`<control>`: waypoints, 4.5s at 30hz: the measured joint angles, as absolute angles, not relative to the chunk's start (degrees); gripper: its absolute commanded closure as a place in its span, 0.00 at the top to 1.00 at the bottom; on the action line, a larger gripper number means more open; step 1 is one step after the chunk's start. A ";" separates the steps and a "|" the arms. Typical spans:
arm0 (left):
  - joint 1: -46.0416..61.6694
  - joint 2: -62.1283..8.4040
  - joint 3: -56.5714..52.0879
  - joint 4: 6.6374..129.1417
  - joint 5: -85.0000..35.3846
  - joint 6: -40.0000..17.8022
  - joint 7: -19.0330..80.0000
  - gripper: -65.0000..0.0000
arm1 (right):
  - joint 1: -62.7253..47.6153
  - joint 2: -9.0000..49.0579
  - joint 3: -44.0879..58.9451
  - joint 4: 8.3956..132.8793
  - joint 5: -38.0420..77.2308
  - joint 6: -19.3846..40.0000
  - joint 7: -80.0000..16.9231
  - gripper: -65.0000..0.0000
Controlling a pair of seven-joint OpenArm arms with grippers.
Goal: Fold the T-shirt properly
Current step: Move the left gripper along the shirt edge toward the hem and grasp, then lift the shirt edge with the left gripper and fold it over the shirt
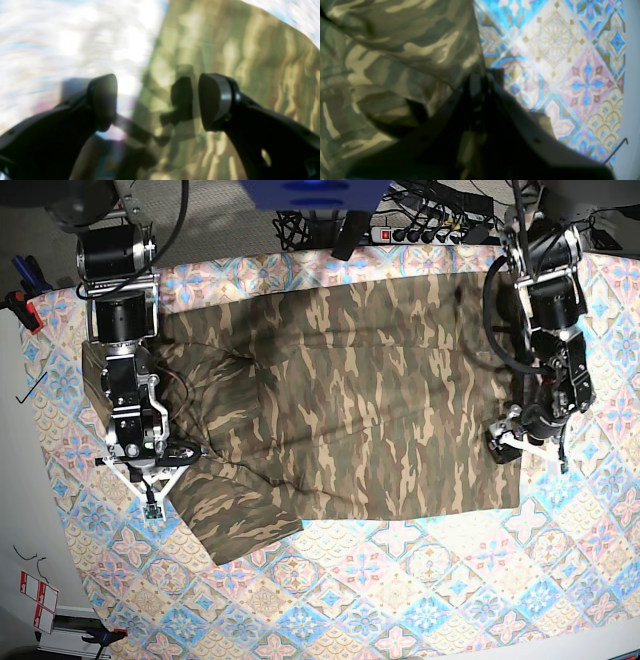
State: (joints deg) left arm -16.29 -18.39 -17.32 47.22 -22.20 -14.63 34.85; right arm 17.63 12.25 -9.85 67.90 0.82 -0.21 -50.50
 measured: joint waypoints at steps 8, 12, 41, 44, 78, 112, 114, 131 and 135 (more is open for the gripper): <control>-17.74 -18.72 -17.39 41.74 -22.98 -15.11 30.76 0.68 | 17.74 12.25 -9.85 67.90 0.82 -0.21 -50.57 0.00; -16.64 -17.76 -17.47 41.85 -22.79 -14.83 29.32 0.46 | 17.74 12.23 -9.85 67.90 0.82 -0.21 -50.46 0.00; -10.61 -16.82 -17.65 44.27 -24.71 -15.46 27.66 0.00 | 16.51 12.34 -9.82 67.90 0.82 -0.23 -50.17 0.00; -7.49 -16.51 -17.78 47.75 -25.32 -15.68 27.44 0.00 | 16.51 12.36 -9.82 67.90 0.80 -0.23 -50.24 0.00; 13.23 -14.15 -23.70 79.35 -22.96 -14.55 41.74 0.58 | 16.49 12.27 -9.82 67.90 0.80 -0.23 -50.57 0.00; -14.48 -18.44 -24.12 47.40 -22.11 -14.00 34.30 0.67 | 16.49 12.27 -9.85 67.61 0.82 -0.23 -50.54 0.00; -14.50 -18.33 -24.12 47.37 -22.15 -14.24 34.02 0.67 | 16.49 12.23 -9.85 67.61 0.84 -0.21 -50.54 0.00; -14.50 -15.40 -24.14 45.30 -20.86 -14.39 29.21 0.13 | 16.51 12.23 -9.85 67.61 0.82 -0.21 -50.13 0.00; -15.27 -15.66 -24.18 42.78 -17.41 -14.90 25.65 0.00 | 16.51 12.25 -9.87 67.61 0.82 -0.21 -50.13 0.00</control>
State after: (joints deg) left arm -15.27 -15.66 -24.18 42.78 -17.41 -14.90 25.65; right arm 16.51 12.25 -9.87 67.61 0.82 -0.21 -50.13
